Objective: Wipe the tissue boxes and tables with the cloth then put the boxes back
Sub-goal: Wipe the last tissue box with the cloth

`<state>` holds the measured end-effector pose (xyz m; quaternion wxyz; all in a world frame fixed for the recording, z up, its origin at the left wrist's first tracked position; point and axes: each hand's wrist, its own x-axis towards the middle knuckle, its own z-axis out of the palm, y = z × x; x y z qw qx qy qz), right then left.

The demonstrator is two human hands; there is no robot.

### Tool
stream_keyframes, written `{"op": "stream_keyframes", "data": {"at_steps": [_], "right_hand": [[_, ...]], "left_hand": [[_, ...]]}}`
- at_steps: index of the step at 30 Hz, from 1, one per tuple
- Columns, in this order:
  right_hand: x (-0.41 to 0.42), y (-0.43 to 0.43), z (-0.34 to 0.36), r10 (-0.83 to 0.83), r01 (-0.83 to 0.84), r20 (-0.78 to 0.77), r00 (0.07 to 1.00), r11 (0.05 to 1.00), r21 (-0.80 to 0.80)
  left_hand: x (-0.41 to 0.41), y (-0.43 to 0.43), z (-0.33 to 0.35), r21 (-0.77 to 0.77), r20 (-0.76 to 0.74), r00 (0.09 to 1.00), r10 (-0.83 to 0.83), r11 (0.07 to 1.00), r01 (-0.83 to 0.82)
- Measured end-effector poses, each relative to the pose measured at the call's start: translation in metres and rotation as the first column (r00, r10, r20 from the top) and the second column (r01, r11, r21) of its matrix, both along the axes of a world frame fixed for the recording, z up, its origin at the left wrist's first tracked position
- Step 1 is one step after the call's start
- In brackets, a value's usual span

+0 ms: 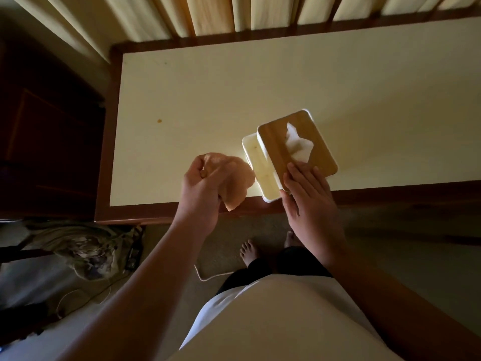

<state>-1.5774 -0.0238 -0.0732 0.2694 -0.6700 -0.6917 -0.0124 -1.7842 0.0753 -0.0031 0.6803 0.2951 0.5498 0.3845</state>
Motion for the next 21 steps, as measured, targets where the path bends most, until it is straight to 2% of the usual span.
{"op": "stream_keyframes", "data": {"at_steps": [6, 9, 11, 14, 16, 19, 21], "right_hand": [[0.009, 0.013, 0.004, 0.040, -0.040, 0.017, 0.999, 0.999, 0.005], [0.008, 0.018, 0.015, 0.001, -0.002, -0.054, 0.999, 1.000, -0.025], [-0.001, 0.024, 0.029, 0.029, -0.031, -0.172, 0.985, 0.999, -0.009], [-0.020, 0.037, 0.055, 0.127, -0.146, -0.420, 0.899, 0.989, -0.013], [-0.030, 0.047, 0.071, 0.123, -0.225, -0.545, 0.829, 0.966, -0.125], [-0.041, 0.055, 0.083, 0.021, -0.367, -0.730, 0.683, 0.874, -0.318], [-0.045, 0.057, 0.084, 0.030, -0.399, -0.739, 0.673, 0.856, -0.329]], "left_hand": [[0.011, -0.008, 0.008, 0.089, 0.045, 0.997, -0.062, 0.994, 0.058], [0.010, -0.005, 0.011, 0.145, 0.019, 0.991, -0.129, 0.981, 0.125], [0.005, 0.000, 0.015, 0.180, -0.042, 0.979, -0.197, 0.963, 0.202], [-0.004, 0.008, 0.024, 0.232, -0.173, 0.930, -0.324, 0.904, 0.359], [-0.009, 0.011, 0.032, 0.250, -0.211, 0.897, -0.388, 0.866, 0.433], [-0.015, 0.015, 0.042, 0.255, -0.261, 0.873, -0.412, 0.843, 0.474], [-0.020, 0.020, 0.043, 0.251, -0.341, 0.854, -0.394, 0.837, 0.486]]}}
